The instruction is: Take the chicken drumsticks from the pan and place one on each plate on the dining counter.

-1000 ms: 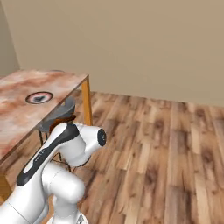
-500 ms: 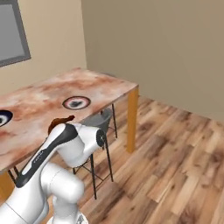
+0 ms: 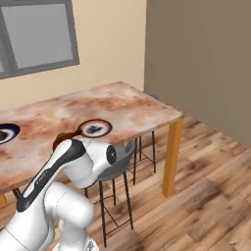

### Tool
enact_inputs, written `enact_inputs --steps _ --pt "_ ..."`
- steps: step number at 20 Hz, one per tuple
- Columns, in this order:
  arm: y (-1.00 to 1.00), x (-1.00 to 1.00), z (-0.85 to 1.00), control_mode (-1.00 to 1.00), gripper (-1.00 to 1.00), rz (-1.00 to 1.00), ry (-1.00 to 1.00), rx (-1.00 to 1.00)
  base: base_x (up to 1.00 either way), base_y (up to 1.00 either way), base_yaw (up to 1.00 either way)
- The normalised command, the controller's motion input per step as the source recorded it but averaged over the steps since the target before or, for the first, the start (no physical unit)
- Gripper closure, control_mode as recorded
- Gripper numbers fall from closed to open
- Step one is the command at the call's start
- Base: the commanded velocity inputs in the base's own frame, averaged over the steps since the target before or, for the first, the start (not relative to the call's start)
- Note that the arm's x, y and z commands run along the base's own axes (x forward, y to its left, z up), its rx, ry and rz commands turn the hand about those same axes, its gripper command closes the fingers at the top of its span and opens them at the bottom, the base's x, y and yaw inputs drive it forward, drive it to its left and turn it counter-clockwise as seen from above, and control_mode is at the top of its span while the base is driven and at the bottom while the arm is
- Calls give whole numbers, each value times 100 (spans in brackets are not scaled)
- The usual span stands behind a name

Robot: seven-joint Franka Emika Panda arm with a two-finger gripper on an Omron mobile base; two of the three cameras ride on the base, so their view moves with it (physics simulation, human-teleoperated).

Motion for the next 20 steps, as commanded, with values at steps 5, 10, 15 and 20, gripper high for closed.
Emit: enact_inputs --steps 5,10,15,20 --pt "0 0 0 100 100 0 0 0 52 -48 49" --pt "-4 7 -7 -100 100 8 -1 0 35 -28 38" --pt "-13 72 -31 -100 100 26 0 0 0 0 0" --pt "-17 100 -21 -100 100 8 6 0 0 0 0"
